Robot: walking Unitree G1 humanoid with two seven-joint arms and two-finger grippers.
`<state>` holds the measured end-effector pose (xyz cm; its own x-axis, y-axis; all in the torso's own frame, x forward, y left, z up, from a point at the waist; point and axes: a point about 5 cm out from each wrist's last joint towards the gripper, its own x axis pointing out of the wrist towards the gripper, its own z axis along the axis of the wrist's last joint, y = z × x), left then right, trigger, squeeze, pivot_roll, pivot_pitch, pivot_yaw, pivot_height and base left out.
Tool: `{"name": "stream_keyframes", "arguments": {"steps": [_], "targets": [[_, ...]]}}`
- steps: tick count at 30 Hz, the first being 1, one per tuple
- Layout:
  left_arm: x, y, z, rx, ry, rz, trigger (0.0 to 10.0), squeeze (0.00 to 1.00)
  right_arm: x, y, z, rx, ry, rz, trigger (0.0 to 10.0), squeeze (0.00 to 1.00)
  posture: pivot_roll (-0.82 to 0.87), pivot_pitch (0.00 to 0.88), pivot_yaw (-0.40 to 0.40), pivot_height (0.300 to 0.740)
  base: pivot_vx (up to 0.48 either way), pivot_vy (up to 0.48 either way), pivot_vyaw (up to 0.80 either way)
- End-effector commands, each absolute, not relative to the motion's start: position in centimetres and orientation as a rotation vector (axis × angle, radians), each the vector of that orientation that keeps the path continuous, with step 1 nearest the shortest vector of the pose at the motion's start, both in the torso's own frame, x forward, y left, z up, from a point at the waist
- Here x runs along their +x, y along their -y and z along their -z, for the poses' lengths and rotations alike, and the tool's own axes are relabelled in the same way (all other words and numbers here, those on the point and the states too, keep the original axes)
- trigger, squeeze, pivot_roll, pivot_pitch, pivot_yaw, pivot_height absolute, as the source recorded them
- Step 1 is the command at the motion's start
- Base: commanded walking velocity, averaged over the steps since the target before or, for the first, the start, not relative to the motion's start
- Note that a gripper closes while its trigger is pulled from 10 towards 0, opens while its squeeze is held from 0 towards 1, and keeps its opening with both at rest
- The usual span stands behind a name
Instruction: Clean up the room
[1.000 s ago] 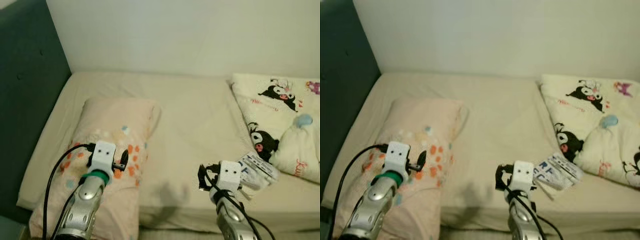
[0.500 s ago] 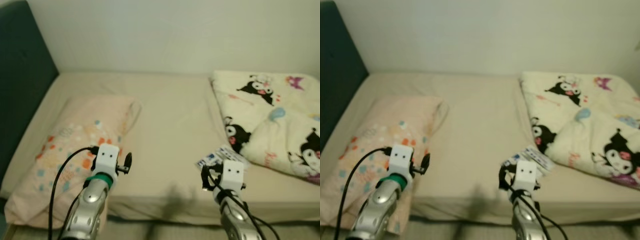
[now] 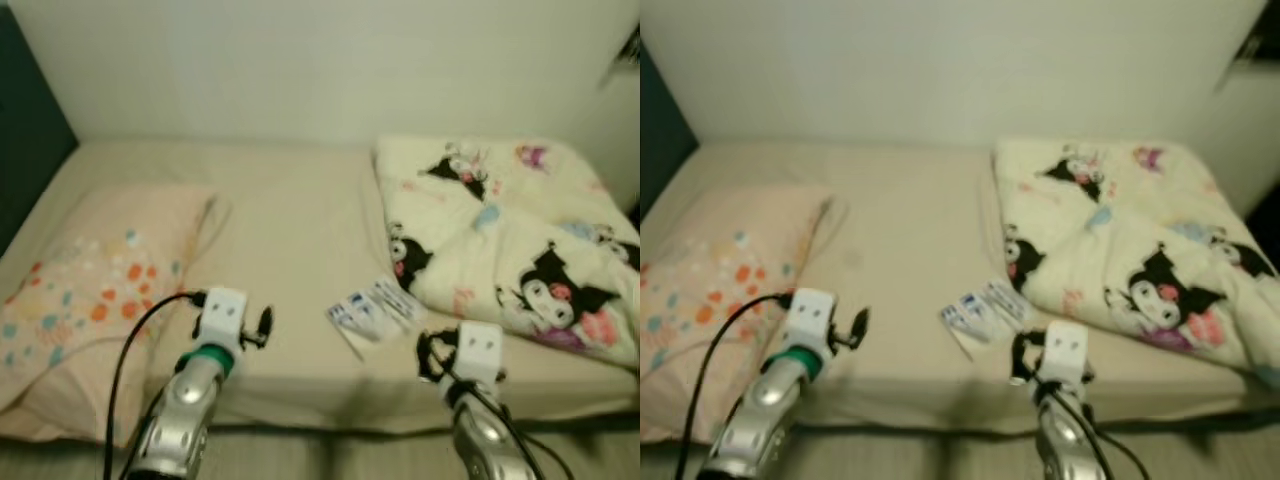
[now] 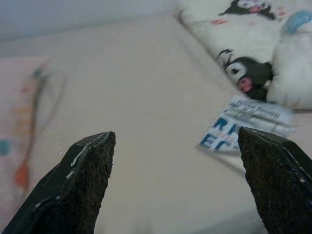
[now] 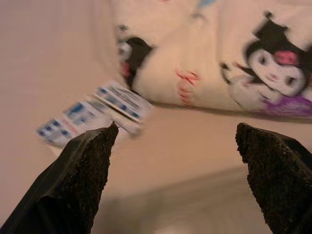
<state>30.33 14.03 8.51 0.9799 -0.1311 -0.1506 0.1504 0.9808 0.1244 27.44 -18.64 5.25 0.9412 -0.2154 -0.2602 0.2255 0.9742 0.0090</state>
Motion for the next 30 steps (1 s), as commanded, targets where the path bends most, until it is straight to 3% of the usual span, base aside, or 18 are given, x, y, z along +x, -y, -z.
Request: {"name": "stream_keyframes", "arguments": {"steps": [1, 26, 30], "targets": [[30.02, -14.27, -7.89, 0.139, -0.165, 0.136, 10.0, 0.00, 27.22, 18.37, -4.75, 0.043, -0.285, 0.220, 10.0, 0.00, 0.09, 0.014, 0.030, 0.740, 0.000, -0.349, 0.00], [29.66, -14.52, -7.64, 0.146, -0.177, 0.136, 10.0, 0.00, 27.19, 18.61, -4.31, 0.038, -0.300, 0.229, 10.0, 0.00, 0.10, 0.012, 0.028, 0.740, 0.000, -0.345, 0.00], [29.61, -14.44, -7.21, 0.132, -0.216, 0.147, 10.0, 0.00, 27.19, 18.63, -4.24, 0.040, -0.302, 0.230, 10.0, 0.00, 0.10, 0.008, 0.025, 0.740, 0.000, 0.000, 0.00]]}}
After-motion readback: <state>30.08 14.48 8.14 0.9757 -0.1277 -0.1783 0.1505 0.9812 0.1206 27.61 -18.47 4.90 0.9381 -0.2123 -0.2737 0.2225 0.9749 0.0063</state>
